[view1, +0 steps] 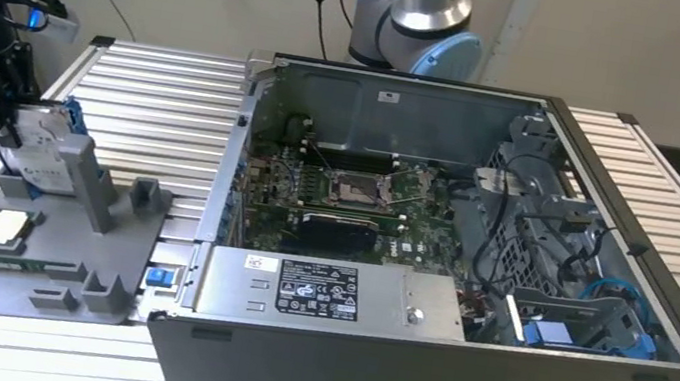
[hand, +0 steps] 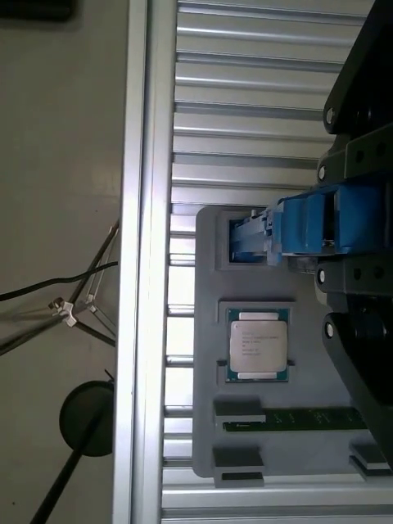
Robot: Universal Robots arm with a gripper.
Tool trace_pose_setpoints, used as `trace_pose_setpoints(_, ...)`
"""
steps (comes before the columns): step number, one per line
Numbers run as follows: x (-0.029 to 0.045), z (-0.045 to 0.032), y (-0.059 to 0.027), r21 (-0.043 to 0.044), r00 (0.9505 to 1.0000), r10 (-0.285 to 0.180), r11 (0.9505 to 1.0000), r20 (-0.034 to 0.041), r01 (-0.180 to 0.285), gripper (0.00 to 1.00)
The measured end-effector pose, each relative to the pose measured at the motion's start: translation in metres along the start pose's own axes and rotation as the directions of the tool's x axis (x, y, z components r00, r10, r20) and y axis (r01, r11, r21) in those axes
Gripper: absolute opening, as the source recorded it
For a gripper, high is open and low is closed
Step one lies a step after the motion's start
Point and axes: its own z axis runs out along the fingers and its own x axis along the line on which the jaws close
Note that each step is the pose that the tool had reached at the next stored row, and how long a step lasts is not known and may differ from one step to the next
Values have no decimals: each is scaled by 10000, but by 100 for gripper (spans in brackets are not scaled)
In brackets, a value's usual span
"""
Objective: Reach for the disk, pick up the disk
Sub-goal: 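Pick up the disk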
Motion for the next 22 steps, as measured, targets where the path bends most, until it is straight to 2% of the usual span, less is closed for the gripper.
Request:
trace_pose_setpoints(8,0,-6,0,-1,10000,0,10000,0,0,0)
trace_pose_setpoints(12,-1,-42,1,-2,10000,0,10000,-1,0,0)
trace_pose_setpoints(16,-2,-145,3,-1,10000,-1,10000,-1,1,0)
trace_pose_setpoints(22,-7,-364,6,-1,10000,0,10000,0,0,0)
